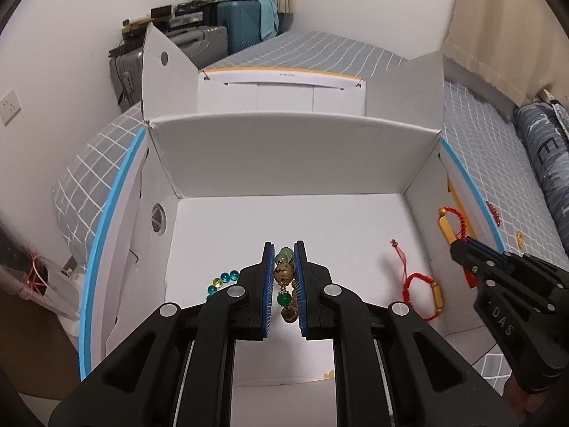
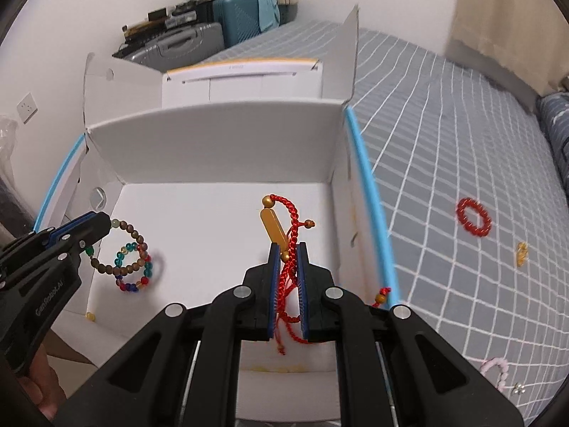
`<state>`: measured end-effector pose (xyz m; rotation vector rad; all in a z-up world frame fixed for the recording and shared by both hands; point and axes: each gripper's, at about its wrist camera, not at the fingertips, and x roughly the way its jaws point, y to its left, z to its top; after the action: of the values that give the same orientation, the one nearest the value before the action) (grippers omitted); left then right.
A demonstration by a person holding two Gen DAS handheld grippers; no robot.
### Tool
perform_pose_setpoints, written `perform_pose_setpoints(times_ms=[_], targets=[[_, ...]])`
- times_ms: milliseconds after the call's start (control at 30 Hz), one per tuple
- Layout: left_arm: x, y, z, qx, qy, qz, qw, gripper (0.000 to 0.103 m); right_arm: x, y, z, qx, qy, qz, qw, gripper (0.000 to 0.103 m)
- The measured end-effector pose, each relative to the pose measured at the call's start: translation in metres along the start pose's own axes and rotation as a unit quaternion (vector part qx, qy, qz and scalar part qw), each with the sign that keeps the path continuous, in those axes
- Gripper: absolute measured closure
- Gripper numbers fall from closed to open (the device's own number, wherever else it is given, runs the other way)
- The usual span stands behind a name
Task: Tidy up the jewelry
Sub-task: 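Open both tools to release the bracelets into the box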
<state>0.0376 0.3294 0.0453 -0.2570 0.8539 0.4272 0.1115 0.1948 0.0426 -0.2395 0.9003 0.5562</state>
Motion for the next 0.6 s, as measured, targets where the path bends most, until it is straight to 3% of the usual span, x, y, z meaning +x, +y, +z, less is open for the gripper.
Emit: perform_pose_setpoints(times_ms=[500, 600], targets=[[0.022, 0.018, -0.015, -0.010, 0.033, 0.003, 0.9994, 0.091, 0.028, 0.017, -0.011, -0.011, 0.046, -0.007, 0.999, 0.091], [0.018, 0.020, -0.015, -0.012, 0.029, 0.004, 0.9995, 0.089, 0.023, 0.017, -0.011, -0.012, 0.038, -0.006, 0.999, 0.085]])
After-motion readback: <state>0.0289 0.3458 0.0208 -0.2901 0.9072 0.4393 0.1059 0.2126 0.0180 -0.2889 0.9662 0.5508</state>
